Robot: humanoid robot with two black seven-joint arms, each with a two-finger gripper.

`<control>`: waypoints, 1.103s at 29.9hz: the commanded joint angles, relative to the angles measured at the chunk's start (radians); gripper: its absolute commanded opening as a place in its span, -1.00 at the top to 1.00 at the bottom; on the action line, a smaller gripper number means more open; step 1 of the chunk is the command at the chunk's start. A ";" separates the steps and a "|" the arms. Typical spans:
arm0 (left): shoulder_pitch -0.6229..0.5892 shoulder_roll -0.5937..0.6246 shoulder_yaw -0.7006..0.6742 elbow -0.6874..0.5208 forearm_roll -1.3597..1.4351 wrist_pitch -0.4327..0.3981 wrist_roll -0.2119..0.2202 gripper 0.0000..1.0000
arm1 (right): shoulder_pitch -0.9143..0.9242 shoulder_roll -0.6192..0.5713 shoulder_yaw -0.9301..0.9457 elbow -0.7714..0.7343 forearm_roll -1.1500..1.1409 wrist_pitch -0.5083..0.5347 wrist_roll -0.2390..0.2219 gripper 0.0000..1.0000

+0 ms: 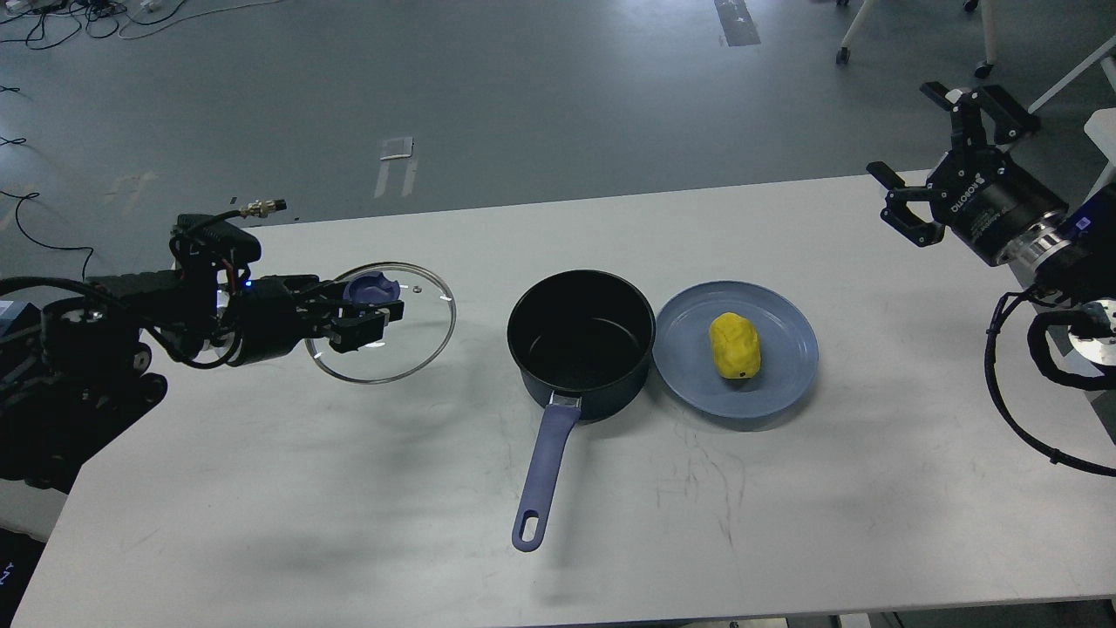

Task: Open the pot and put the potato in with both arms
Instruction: 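Lift the glass lid off the pot and lower it onto the table, then release the lid and raise the left gripper away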

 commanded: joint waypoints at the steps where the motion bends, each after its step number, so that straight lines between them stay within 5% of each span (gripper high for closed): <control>1: 0.063 0.001 -0.003 0.024 -0.003 0.070 0.000 0.07 | 0.000 0.000 -0.002 -0.001 0.000 0.000 0.000 -1.00; 8: 0.132 -0.036 -0.005 0.108 0.000 0.173 0.000 0.02 | 0.000 0.001 -0.002 -0.001 0.000 0.000 0.000 -1.00; 20: 0.175 -0.103 -0.002 0.222 0.000 0.210 0.000 -0.07 | 0.000 0.000 -0.002 -0.001 0.000 0.000 0.000 -1.00; 23: 0.180 -0.111 -0.003 0.231 -0.002 0.213 0.000 -0.23 | 0.000 0.000 0.000 -0.001 0.000 0.000 0.000 -1.00; 29: 0.189 -0.114 -0.009 0.234 -0.011 0.213 0.000 -0.91 | 0.000 0.000 0.000 -0.001 0.000 0.000 0.000 -1.00; 33: 0.187 -0.099 -0.012 0.230 -0.011 0.205 0.000 -0.95 | 0.002 0.000 0.000 0.001 0.000 0.000 0.000 -1.00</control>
